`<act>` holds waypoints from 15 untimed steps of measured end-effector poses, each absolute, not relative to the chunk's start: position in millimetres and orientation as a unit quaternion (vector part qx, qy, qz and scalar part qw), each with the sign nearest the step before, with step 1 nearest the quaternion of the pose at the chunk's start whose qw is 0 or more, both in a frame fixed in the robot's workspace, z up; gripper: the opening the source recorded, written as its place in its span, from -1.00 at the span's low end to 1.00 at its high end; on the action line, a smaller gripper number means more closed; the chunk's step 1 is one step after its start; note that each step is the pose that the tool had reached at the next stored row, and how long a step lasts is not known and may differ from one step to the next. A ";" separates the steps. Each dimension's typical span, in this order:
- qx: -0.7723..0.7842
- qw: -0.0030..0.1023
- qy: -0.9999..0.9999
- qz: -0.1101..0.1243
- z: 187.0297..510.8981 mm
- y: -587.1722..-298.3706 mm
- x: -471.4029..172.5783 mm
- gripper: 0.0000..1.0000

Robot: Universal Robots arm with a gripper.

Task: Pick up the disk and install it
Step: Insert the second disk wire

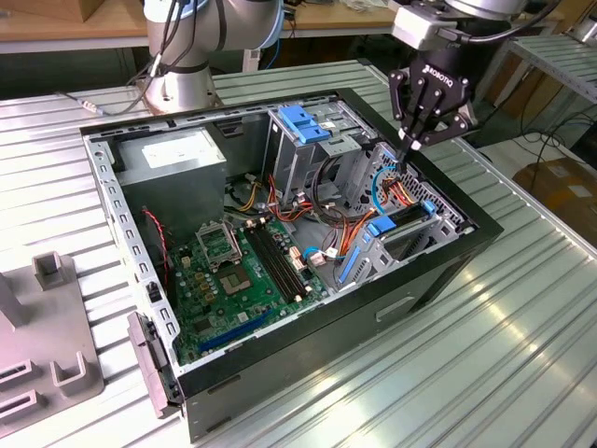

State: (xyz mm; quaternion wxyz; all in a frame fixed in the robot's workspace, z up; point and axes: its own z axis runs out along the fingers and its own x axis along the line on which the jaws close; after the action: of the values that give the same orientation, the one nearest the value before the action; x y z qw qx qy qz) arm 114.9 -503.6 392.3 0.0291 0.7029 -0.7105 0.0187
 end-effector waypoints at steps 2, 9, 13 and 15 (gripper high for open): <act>0.703 0.032 -0.710 0.021 391.6 -502.2 114.9 -0.77; 0.702 0.044 -0.710 0.034 386.4 -497.6 114.9 -0.37; 0.702 0.046 -0.710 0.036 381.5 -494.2 114.9 -0.37; 0.702 0.048 -0.710 0.038 380.1 -490.3 114.8 -0.37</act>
State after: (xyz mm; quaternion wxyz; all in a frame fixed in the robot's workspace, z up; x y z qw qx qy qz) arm 114.8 -490.3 380.1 0.0484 0.7018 -0.7097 0.0381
